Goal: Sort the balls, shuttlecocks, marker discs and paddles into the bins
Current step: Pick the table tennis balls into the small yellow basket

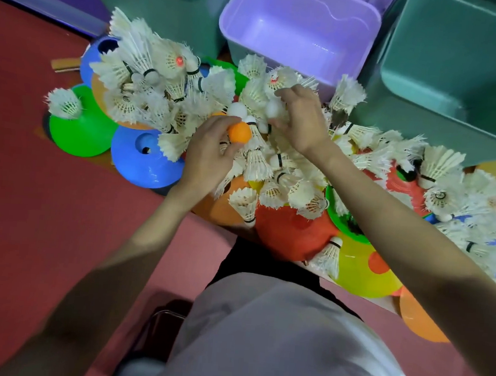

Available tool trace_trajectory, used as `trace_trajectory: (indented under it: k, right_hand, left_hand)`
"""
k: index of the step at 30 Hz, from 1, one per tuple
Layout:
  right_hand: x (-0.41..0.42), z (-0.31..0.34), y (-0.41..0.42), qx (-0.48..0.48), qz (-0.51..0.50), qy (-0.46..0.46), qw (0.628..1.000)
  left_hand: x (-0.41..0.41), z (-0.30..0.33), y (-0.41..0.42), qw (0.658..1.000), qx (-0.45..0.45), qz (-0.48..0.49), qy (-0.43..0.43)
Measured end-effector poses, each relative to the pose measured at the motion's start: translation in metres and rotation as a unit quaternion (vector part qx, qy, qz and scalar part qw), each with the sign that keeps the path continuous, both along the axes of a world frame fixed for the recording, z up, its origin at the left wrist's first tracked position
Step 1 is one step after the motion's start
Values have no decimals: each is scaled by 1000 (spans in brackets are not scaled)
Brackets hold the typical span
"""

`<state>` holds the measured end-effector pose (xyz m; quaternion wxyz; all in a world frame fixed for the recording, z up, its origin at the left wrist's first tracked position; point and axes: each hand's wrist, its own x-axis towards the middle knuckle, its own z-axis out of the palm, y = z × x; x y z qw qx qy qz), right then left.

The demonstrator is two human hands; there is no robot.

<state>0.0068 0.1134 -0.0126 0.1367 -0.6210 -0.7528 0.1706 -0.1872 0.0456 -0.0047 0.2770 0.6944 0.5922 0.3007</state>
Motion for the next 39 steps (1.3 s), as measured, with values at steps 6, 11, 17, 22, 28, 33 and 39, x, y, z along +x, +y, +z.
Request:
trace_trajectory:
  k: [6,11,17,22,28,33,39]
  right_hand:
    - [12,5,-10,41,-13,34,999]
    - [71,12,-55,74,-52,74,993]
    - [182,14,-110,58,-171,82,980]
    - [268,12,-165,73,-280,131,948]
    - [358,7,-208,104,-389,156,902]
    - [422,16,-198,112,-421,119,892]
    - [460,31,-168,108,-435,101,888]
  left_hand:
    - [11,1,-3,1000,-5,-19,-12]
    - [50,9,0,998,3,-63,-6]
    - [134,22,3,990,10,-136,-15]
    - [233,28,-9,977,5,-214,-2]
    - [358,29,-18,961,20,-276,5]
    - [466,35,-4,948,39,-313,37]
    - [524,38,18,942,69,-318,78]
